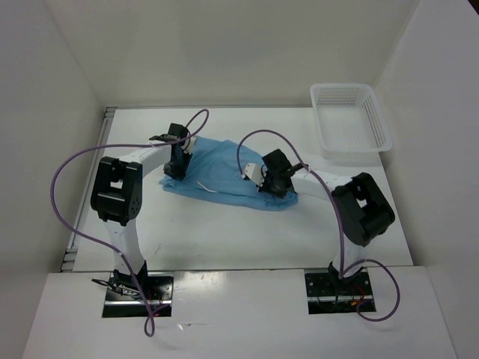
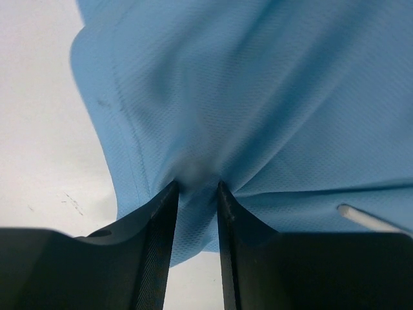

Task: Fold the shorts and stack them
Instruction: Fold the shorts

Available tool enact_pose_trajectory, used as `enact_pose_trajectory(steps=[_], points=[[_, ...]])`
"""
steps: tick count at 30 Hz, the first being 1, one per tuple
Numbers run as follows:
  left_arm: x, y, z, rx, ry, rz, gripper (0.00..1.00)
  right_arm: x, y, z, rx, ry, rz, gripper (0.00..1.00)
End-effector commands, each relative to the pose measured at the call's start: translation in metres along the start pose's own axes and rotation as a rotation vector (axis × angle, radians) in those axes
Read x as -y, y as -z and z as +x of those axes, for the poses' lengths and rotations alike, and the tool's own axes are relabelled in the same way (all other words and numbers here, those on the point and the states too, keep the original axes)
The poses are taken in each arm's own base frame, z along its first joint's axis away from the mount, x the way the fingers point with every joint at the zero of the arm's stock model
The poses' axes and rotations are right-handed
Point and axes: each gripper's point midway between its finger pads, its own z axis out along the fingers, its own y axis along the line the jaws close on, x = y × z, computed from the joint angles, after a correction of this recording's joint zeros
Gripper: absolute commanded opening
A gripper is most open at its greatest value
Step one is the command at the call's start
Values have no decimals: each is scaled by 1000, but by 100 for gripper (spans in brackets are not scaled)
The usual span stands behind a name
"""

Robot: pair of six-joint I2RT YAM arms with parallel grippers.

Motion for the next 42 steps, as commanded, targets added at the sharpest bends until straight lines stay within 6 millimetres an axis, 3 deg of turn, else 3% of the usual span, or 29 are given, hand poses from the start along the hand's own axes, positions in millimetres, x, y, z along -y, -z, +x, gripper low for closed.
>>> enact_pose_trajectory(steps=[1, 2, 6, 11, 12, 14, 15, 16, 17, 18, 21, 23, 25, 27, 28, 33, 38, 42], points=[[9, -9, 55, -179, -20, 36, 38, 58, -17, -2, -33, -14, 162, 0], [9, -9, 55, -179, -20, 36, 38, 76, -15, -9, -25, -15, 196, 0], [0, -12, 54, -180, 14, 47, 38, 97, -27, -21, -18, -24, 224, 0], [1, -9, 48, -170, 16, 56, 38, 120, -25, -15, -16, -124, 256, 0], [3, -9, 48, -169, 17, 65, 38, 133, -15, -11, -8, -169, 282, 0], [4, -9, 47, -168, 18, 76, 38, 155, 15, -32, 81, -280, 306, 5], [6, -7, 45, -166, 19, 85, 38, 161, 28, -44, 138, -322, 301, 16], [8, -7, 45, -165, 20, 97, 38, 174, 58, -64, 206, -357, 333, 21], [7, -4, 39, -147, 21, 95, 39, 179, 72, -73, 255, -440, 350, 28], [9, -3, 41, -156, 21, 107, 39, 182, 87, -83, 297, -484, 355, 41], [8, -1, 36, -144, 22, 106, 39, 172, 113, -92, 356, -663, 321, 57], [9, 2, 34, -133, 23, 114, 41, 154, 105, -87, 332, -810, 256, 70], [9, 6, 31, -121, 23, 113, 41, 148, 97, -68, 292, -947, 239, 79], [9, 7, 34, -122, 23, 113, 41, 144, 86, -56, 275, -1115, 213, 83], [9, 7, 34, -122, 23, 113, 42, 143, 80, -38, 243, -1190, 226, 85], [4, 9, 45, -142, 20, 79, 42, 132, 58, 9, 120, -1457, 271, 92], [3, 5, 48, -164, 18, 72, 42, 118, 45, 10, 97, -1562, 204, 96], [-1, 4, 49, -175, 15, 50, 42, 105, 19, 14, 72, -1612, 158, 96]])
